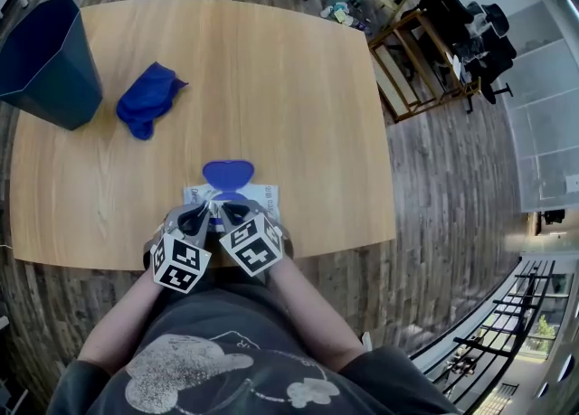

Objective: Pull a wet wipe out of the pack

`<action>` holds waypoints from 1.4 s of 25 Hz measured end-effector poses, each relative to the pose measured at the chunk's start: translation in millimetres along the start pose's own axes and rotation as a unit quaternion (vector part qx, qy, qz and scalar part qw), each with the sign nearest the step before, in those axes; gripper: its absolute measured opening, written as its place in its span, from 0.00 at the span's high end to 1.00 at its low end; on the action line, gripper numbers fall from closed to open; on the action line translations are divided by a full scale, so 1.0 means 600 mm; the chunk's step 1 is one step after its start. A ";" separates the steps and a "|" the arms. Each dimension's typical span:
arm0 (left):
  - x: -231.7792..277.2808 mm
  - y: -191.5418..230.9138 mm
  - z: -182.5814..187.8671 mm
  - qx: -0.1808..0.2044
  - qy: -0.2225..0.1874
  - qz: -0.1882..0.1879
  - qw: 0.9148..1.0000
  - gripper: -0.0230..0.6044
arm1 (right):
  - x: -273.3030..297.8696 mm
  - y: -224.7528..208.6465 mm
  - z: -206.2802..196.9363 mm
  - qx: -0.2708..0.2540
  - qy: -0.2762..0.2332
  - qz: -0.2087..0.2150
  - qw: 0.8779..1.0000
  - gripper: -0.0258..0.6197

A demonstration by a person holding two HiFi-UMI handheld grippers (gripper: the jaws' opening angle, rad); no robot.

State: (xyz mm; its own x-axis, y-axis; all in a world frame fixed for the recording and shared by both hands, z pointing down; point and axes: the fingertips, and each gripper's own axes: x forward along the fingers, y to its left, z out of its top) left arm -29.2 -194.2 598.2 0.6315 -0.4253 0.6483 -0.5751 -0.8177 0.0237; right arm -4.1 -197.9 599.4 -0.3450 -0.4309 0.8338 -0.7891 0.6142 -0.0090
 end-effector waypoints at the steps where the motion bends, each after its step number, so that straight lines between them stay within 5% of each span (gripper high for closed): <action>1: 0.000 0.000 -0.001 0.000 0.000 -0.001 1.000 0.89 | -0.001 0.000 0.001 0.002 0.001 0.000 1.000 0.95; 19: -0.005 0.009 0.007 -0.001 -0.023 -0.001 1.000 0.87 | -0.123 -0.027 0.040 0.054 -0.079 -0.070 0.993 0.96; 26: -0.036 0.021 0.024 -0.009 -0.067 0.058 0.996 0.78 | -0.186 -0.045 0.032 0.041 -0.144 -0.082 0.985 0.96; 35: -0.113 -0.025 0.053 -0.051 -0.108 0.151 0.981 0.77 | -0.282 -0.052 -0.020 0.026 -0.202 -0.074 0.976 0.96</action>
State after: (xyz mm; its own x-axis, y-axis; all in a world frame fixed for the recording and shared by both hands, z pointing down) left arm -47.2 -165.3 529.7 0.5137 -0.7239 0.4606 -0.7952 -0.6033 -0.0613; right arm 85.0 -136.5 465.2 -0.3896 -0.7446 0.5420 -0.8665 0.4957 0.0582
